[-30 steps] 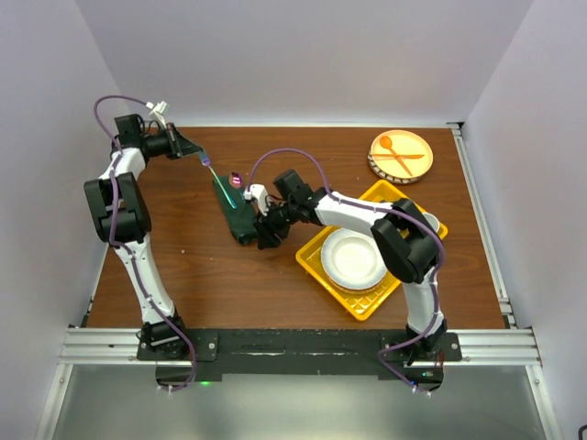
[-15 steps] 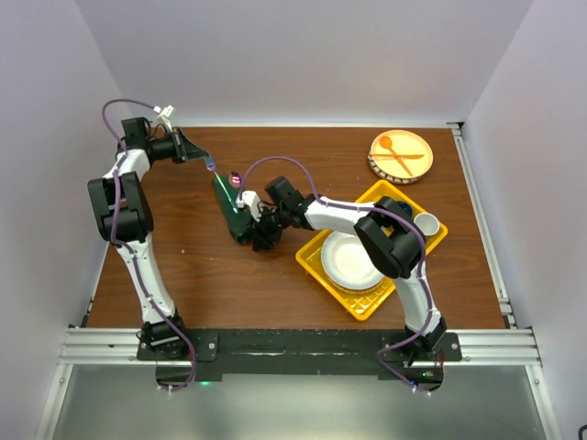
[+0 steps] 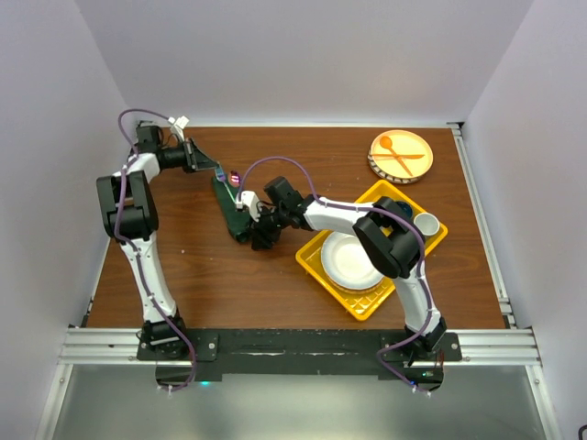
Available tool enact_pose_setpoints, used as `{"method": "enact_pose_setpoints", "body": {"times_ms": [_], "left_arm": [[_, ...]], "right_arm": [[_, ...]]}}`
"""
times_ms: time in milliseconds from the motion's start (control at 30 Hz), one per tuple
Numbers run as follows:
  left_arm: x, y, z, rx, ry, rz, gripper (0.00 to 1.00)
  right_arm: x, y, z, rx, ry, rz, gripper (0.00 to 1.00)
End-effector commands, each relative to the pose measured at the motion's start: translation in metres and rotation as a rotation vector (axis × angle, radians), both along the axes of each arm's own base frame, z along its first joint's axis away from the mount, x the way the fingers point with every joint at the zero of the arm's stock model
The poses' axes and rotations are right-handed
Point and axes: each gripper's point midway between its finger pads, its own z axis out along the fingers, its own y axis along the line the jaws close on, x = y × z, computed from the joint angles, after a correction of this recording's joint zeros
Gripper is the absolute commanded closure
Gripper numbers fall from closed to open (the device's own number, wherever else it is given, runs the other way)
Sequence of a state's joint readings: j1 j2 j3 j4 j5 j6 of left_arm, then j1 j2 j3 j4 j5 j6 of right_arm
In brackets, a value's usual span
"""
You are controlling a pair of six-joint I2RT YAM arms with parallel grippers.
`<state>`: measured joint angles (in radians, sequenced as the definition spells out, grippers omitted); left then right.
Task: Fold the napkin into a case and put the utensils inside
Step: Insert the fork into the folded napkin.
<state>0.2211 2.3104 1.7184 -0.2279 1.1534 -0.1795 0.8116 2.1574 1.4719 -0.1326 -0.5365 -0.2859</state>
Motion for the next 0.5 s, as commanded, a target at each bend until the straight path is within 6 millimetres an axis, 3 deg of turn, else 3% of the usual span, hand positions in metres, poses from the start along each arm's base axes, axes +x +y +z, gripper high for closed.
{"method": "enact_pose_setpoints", "body": {"times_ms": [0,467], "left_arm": [[-0.01,-0.006,-0.011,-0.026,0.032,-0.037,1.0],[-0.019,-0.019,-0.031,-0.007,0.068,-0.062,1.0]], "right_arm": [[0.014,0.007,0.0,0.004,-0.065,0.001,0.52],[0.015,0.009,-0.002,0.002,-0.062,0.007,0.52]]}}
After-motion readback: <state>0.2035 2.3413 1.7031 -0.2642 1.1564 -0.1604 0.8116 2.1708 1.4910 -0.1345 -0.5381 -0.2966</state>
